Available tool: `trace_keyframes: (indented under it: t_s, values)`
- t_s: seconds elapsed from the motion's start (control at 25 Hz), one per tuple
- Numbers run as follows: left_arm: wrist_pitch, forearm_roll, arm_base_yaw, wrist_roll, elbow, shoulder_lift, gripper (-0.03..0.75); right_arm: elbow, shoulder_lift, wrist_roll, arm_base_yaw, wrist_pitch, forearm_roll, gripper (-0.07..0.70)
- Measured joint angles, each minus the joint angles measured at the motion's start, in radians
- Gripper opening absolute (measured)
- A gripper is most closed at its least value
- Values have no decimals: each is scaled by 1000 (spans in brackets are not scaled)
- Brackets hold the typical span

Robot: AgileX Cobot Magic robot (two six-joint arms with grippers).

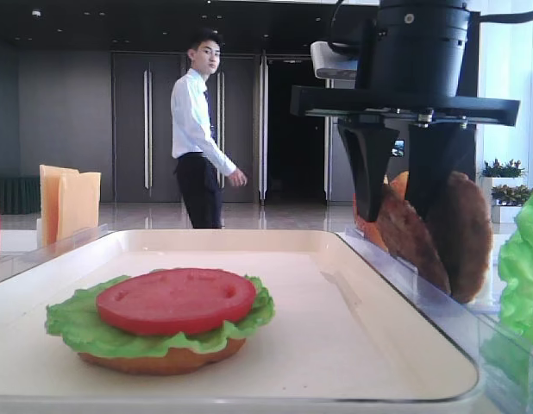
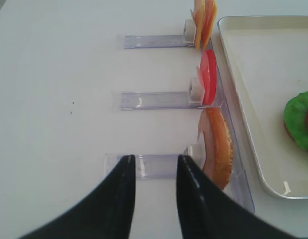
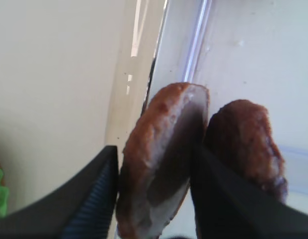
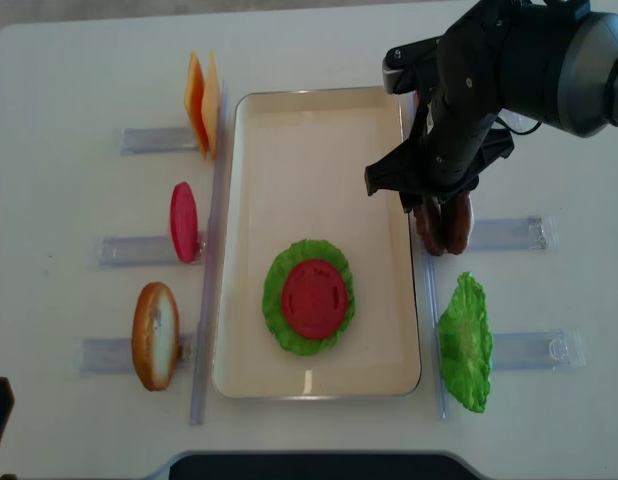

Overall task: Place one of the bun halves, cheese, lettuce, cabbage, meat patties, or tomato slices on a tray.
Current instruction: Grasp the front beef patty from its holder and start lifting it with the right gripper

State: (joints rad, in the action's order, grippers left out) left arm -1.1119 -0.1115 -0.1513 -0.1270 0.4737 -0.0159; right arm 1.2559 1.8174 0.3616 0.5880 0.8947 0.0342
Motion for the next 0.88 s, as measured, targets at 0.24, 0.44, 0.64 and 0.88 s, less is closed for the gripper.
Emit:
trace_keyframes:
  t_s: [0.24,0.44,0.64,0.88]
  values:
    - [0,0,0,0,0,0,219,1,0,0,-1,13,31,174]
    - [0,0,0,0,0,0,219,3,-2,0,-2,20,41,169]
    - [0,0,0,0,0,0,219,3,-32,-3,-2,45,42,157]
    - [0,0,0,0,0,0,219,31,-137,-3,-2,89,40,154]
